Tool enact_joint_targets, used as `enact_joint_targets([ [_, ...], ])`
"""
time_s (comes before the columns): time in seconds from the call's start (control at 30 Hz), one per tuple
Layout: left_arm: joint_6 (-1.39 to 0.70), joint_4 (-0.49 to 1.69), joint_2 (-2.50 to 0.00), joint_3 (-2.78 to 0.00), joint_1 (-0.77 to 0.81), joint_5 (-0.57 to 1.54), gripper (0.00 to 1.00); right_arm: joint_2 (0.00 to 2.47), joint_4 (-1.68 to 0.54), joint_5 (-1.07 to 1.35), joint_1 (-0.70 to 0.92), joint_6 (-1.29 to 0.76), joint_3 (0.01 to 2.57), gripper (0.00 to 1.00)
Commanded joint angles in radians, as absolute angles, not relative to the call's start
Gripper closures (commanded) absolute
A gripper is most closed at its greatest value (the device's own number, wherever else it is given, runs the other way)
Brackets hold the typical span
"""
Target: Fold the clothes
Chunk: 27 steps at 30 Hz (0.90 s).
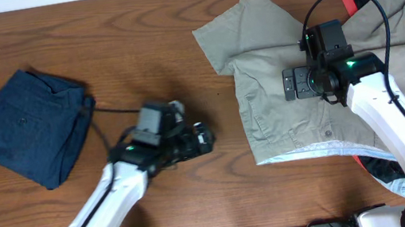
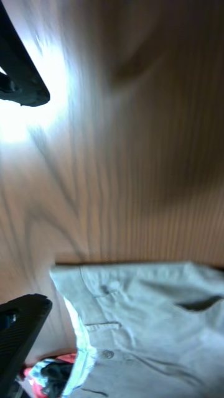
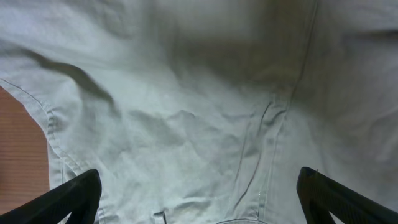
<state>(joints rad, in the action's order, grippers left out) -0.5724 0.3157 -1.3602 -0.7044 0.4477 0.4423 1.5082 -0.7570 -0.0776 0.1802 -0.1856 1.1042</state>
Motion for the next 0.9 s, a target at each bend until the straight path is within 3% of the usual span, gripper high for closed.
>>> enact_joint_targets([
  [0.0, -0.685, 0.229, -1.446, -0.722, 0.521, 0.446, 0.02, 1.512, -0.775, -0.120, 0.156, -0.236, 1.114, 0.01],
  [0.3, -0.855, -0.125, -1.657, -0.722, 0.707, 0.445, 0.00, 1.512, -0.822, -0.161, 0.094, -0.268, 1.114, 0.02],
  [0.53, -1.007, -0.298, -1.790, -0.722, 0.809, 0.411, 0.10, 1.512, -0.832, -0.161, 0.082, -0.268, 1.114, 0.01],
  [0.63, -1.071, -0.334, -1.829, -0.722, 0.842, 0.411, 0.34, 1.512, -0.835, -0.161, 0.082, -0.268, 1.114, 0.01],
  [0.7, -1.072, -0.340, -1.832, -0.722, 0.854, 0.411, 0.65, 1.512, -0.835, -0.161, 0.082, -0.268, 1.114, 0.01],
  [0.77, -1.071, -0.338, -1.831, -0.722, 0.857, 0.413, 0.89, 1.512, -0.835, -0.162, 0.080, -0.268, 1.114, 0.01],
  [0.8, -1.060, -0.330, -1.831, -0.722, 0.854, 0.416, 0.94, 1.512, -0.836, -0.161, 0.078, -0.268, 1.114, 0.01],
  [0.87, -1.016, -0.297, -1.828, -0.722, 0.845, 0.419, 0.94, 1.512, -0.840, -0.162, 0.072, -0.268, 1.114, 0.01],
])
